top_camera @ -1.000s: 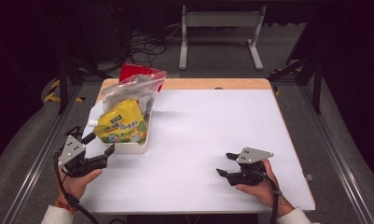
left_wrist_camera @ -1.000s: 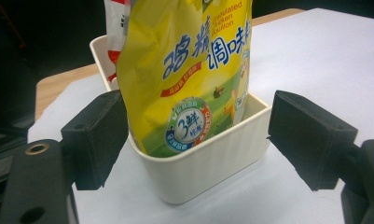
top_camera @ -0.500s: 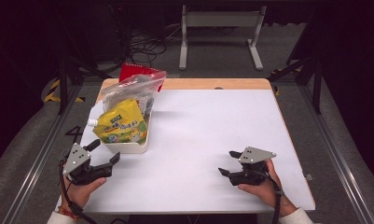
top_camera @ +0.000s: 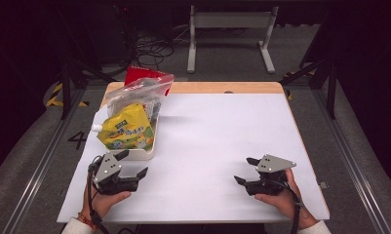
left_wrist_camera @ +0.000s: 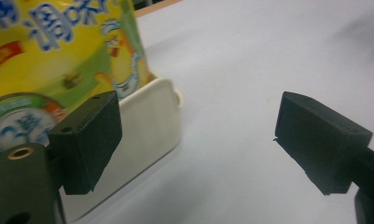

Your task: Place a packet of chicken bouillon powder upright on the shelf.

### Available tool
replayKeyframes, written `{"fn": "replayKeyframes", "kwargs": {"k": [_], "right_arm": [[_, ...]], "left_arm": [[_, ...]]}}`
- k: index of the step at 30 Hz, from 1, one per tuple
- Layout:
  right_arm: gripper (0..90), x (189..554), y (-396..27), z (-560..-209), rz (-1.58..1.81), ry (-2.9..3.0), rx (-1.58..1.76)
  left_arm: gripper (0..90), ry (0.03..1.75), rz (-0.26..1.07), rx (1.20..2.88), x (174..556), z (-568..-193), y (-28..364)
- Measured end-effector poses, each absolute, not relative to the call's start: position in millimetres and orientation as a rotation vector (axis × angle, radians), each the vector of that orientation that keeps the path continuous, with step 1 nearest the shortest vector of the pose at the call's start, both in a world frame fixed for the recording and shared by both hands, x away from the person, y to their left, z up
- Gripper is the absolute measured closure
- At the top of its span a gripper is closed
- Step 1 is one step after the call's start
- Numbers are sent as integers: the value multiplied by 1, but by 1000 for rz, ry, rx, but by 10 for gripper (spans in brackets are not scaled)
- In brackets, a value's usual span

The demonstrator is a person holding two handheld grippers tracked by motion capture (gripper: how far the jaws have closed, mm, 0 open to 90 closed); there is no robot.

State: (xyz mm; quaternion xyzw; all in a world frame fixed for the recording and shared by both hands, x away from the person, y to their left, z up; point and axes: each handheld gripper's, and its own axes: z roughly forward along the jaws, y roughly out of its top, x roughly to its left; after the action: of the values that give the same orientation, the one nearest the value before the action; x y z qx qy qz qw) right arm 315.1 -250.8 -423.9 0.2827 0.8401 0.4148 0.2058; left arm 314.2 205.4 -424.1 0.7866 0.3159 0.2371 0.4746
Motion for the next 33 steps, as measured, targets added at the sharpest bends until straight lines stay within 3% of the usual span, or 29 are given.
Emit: {"fn": "replayKeyframes", "kwargs": {"k": [33], "right_arm": [[167, 296, -283, -432, 1064, 2287, 807]], "left_arm": [[113, 566, 431, 2121, 312, -444, 145]]}}
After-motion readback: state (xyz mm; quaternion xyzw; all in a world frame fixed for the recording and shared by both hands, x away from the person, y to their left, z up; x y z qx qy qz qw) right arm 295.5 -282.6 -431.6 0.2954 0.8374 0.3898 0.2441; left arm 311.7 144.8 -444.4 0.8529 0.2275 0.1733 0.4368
